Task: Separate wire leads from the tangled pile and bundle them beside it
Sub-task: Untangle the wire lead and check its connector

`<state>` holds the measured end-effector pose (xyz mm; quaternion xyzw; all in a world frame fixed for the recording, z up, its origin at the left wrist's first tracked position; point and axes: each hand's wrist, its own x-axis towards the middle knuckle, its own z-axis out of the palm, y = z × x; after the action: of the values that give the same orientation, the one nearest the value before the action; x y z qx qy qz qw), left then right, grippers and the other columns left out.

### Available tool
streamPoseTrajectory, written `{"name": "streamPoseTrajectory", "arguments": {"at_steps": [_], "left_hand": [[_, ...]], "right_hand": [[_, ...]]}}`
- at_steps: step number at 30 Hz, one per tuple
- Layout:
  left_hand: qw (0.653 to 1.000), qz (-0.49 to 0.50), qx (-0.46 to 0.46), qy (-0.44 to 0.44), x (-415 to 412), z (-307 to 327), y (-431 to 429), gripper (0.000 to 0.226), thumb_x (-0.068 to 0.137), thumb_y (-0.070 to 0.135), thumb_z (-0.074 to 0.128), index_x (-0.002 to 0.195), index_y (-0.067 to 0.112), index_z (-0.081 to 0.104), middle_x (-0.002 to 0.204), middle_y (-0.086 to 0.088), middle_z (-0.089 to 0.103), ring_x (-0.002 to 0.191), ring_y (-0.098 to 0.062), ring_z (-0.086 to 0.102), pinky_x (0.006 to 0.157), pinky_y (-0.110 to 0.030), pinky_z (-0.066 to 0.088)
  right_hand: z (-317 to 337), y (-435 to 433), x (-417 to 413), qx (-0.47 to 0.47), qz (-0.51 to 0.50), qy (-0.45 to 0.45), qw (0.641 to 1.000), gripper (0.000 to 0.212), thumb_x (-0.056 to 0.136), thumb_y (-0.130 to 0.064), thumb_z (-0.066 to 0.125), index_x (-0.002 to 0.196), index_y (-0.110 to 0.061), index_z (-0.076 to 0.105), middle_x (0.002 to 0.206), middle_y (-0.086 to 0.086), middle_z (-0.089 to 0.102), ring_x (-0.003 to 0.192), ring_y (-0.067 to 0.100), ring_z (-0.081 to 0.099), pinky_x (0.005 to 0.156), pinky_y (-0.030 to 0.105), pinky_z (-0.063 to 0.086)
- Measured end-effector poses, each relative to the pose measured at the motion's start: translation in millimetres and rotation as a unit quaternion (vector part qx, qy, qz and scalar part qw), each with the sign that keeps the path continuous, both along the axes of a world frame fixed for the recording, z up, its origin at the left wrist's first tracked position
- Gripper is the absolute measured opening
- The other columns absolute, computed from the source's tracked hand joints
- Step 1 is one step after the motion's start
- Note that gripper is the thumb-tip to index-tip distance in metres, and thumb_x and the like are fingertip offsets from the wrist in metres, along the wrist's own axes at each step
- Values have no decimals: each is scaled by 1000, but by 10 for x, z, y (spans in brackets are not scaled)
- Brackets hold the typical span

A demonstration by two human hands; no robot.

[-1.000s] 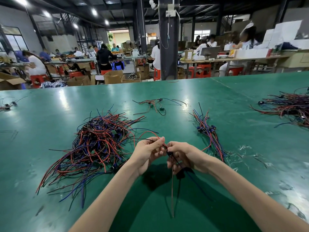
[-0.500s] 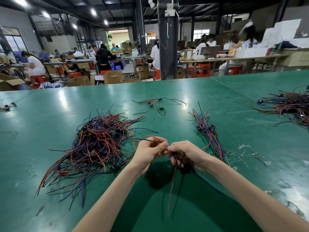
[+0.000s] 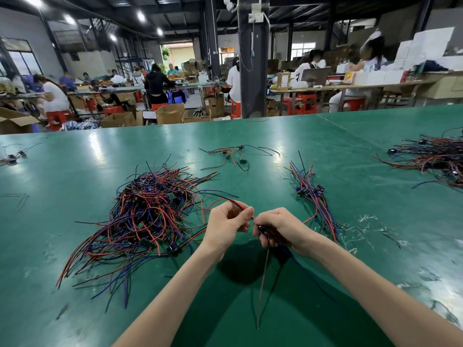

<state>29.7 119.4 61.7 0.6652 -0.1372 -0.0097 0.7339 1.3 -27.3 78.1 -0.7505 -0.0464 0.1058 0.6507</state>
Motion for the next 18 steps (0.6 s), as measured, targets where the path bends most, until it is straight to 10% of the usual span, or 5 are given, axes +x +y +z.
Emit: {"name": "streamPoseTrajectory", "arguments": {"at_steps": [6, 18], "left_hand": [[992, 38, 69, -94, -5, -27, -20, 17, 85, 2, 67, 76, 16, 64, 56, 5, 63, 50, -11, 56, 54, -22, 49], [971, 122, 139, -155, -41, 29, -39, 10, 90, 7, 61, 90, 7, 71, 70, -2, 64, 55, -3, 55, 58, -24, 54]], "right_hand": [[-19, 5, 12, 0, -9, 17, 1000, 30, 92, -10, 46, 75, 2, 67, 41, 8, 52, 33, 11, 35, 37, 19, 29], [-66, 48, 19, -39, -70, -61, 995, 27, 67, -22, 51, 43, -11, 58, 34, 5, 44, 32, 11, 33, 36, 16, 25]]}}
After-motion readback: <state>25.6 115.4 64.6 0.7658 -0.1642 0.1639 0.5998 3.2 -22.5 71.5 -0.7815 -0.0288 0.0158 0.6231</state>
